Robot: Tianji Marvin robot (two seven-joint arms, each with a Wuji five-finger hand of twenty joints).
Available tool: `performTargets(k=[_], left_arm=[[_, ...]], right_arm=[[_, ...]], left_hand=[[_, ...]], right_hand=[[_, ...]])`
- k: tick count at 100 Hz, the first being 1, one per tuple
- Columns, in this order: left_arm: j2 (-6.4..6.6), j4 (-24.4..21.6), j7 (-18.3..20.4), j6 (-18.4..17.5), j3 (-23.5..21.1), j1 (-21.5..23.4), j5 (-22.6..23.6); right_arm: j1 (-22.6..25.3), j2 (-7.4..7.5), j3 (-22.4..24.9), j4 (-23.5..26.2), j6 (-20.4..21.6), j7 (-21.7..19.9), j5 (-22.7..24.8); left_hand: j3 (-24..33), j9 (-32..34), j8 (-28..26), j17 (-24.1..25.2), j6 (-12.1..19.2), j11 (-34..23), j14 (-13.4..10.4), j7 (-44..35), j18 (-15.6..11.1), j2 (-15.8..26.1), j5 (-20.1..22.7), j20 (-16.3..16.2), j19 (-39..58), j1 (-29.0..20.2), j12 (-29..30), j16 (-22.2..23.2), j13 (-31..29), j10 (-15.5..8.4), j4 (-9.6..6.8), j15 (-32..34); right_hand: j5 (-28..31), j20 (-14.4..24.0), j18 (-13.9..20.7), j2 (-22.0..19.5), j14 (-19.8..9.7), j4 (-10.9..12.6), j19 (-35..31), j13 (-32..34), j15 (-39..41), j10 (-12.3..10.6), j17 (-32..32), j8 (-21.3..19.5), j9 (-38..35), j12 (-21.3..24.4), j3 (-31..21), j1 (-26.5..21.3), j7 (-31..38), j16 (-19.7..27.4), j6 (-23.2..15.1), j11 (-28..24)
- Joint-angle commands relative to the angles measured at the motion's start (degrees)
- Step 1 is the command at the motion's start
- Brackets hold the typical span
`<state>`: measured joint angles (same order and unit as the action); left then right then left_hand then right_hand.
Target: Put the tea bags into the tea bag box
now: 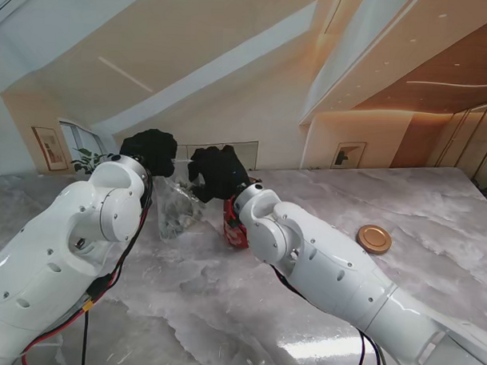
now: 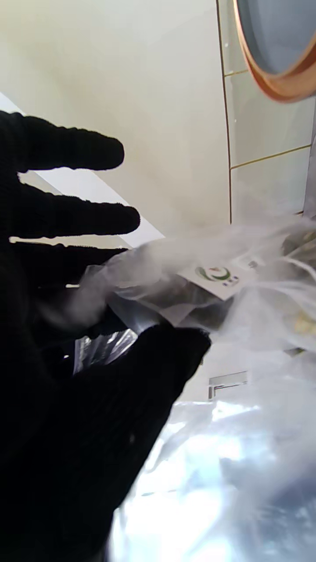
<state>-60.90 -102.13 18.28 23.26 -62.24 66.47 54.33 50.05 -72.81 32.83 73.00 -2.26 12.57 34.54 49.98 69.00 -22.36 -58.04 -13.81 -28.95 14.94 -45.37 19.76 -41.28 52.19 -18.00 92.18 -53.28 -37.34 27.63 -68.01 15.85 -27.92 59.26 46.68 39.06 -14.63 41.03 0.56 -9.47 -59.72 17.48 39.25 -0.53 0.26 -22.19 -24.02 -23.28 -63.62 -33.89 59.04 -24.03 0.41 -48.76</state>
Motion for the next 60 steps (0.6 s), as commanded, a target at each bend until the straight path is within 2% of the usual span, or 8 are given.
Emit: performTargets(k=[1, 60], left_arm=[[-0.16, -0.02, 1.08, -0.03, 0.22, -0.1, 0.13], [-0.08, 2.02, 1.39, 0.79, 0.73, -1.01, 1.01]], right_arm=[[0.65, -0.29, 0.15, 1.18, 0.17, -0.24, -0.13], [4.99, 0.24, 5.36, 7.3, 0.97, 3.27, -0.82]], left_hand=[[1.53, 2.31, -1.11, -1.19, 0.09, -1.38, 0.79, -1.01, -4.6, -1.2, 1.01, -0.35, 4.32, -2.21, -0.72, 0.06, -2.03, 5.37, -0.99, 1.98], [1.52, 2.25, -1.06, -1.19, 0.02, -1.38, 0.77, -1.01, -4.62, -1.16, 0.93, -0.35, 4.32, -2.21, -0.71, 0.07, -2.06, 5.42, -0.92, 1.97]], right_hand=[[0.93, -0.34, 0.07, -1.58, -1.32, -0.78, -0.26, 0.77, 0.38, -1.22, -0.53, -0.72, 0.88, -0.68, 0.61, -1.9, 0.96, -0.7, -0.47, -0.81], [0.46, -0.49, 0.21, -2.35, -1.34, -0.62, -0.57, 0.43, 0.74, -1.24, -0.59, -0.32, 1.29, -0.87, 1.65, -2.13, 0.96, -0.88, -1.4, -1.41]])
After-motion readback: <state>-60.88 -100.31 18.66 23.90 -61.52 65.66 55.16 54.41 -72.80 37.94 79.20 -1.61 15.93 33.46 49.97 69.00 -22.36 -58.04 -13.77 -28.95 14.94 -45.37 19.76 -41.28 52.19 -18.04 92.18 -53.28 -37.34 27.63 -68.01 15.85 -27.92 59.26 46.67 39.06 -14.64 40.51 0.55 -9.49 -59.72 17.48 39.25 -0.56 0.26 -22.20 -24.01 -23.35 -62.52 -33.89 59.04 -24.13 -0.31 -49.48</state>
